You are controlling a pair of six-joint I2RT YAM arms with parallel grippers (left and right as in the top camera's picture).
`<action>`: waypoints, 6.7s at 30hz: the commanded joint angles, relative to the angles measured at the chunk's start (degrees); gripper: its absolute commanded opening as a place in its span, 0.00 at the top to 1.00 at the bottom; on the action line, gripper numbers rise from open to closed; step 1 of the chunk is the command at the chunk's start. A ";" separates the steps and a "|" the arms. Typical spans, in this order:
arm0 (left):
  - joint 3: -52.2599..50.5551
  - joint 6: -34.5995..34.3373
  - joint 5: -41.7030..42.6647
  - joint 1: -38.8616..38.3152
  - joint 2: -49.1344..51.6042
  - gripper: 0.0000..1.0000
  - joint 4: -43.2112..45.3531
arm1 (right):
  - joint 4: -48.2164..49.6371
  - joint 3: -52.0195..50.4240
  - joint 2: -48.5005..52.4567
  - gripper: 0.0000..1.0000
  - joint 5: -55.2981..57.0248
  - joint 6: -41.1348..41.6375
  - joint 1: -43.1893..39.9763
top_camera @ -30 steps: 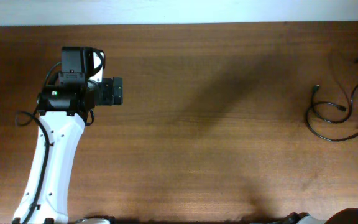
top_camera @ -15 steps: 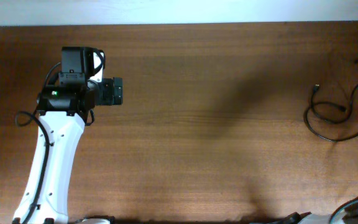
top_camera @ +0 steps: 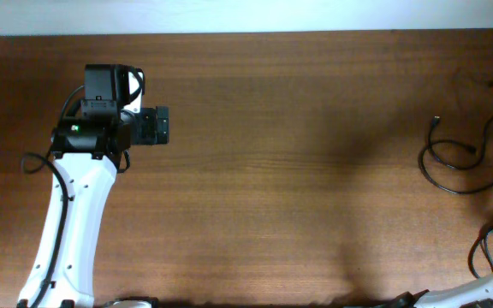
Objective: Untangle cables
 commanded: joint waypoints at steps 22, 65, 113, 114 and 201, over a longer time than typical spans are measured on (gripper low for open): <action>0.26 -0.61 0.37 0.20 0.26 0.01 0.13 | 6.95 -0.20 -17.77 0.02 -7.56 -32.72 63.93; -51.28 -2.32 1.29 -2.82 -45.55 0.01 36.28 | 7.02 -0.20 -17.68 0.02 -7.54 -32.72 66.99; -79.08 -2.10 -1.75 -2.82 -82.75 0.01 48.54 | 6.99 -0.20 -17.70 0.02 -7.54 -32.72 66.99; -79.08 -2.10 -1.75 -2.82 -82.75 0.01 48.54 | 6.99 -0.20 -17.70 0.02 -7.48 -32.74 66.97; -79.08 -2.10 -1.75 -2.82 -82.71 0.01 48.54 | 62.20 -87.52 -111.62 0.02 -6.01 -33.81 63.60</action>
